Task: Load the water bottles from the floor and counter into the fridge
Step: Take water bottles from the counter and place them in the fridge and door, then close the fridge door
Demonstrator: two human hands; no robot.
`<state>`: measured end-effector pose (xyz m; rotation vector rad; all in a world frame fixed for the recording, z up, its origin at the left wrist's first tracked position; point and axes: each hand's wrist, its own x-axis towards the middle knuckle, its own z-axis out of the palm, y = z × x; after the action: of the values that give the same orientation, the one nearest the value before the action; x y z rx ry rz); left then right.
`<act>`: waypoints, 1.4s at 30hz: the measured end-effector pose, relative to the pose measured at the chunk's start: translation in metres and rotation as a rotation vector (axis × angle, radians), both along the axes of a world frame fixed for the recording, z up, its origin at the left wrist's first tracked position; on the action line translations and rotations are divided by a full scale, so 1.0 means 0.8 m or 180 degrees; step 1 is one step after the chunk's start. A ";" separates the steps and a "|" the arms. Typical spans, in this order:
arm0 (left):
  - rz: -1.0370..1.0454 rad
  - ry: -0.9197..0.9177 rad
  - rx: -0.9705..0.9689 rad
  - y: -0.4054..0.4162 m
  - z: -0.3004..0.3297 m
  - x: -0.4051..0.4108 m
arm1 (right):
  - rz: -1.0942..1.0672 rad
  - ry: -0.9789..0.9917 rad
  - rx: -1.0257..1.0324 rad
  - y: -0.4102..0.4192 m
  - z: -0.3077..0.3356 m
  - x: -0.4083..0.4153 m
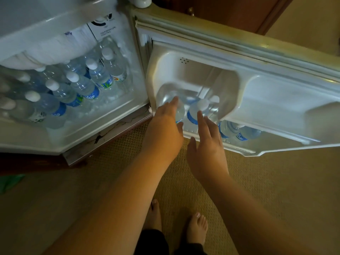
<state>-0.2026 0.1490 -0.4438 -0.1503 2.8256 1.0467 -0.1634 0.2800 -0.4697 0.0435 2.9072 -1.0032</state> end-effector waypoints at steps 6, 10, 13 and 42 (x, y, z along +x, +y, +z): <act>0.0230 0.0118 0.0246 -0.023 0.056 0.066 | 0.0253 0.0976 -0.0489 0.004 0.089 0.009; 0.0599 0.0390 -0.0063 -0.062 0.105 0.094 | 0.0376 0.1432 -0.0258 0.022 0.168 -0.023; 0.0943 0.0786 -0.0514 -0.109 0.140 0.092 | 0.0496 0.1363 0.0186 0.044 0.214 -0.066; 0.0942 -0.0032 -0.2233 -0.310 0.170 0.028 | 0.0609 -0.0243 0.0949 -0.034 0.218 0.001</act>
<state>-0.1800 -0.0991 -0.3081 -0.6434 3.0844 0.0321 -0.1627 0.2526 -0.2952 -0.1736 2.8947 -0.5240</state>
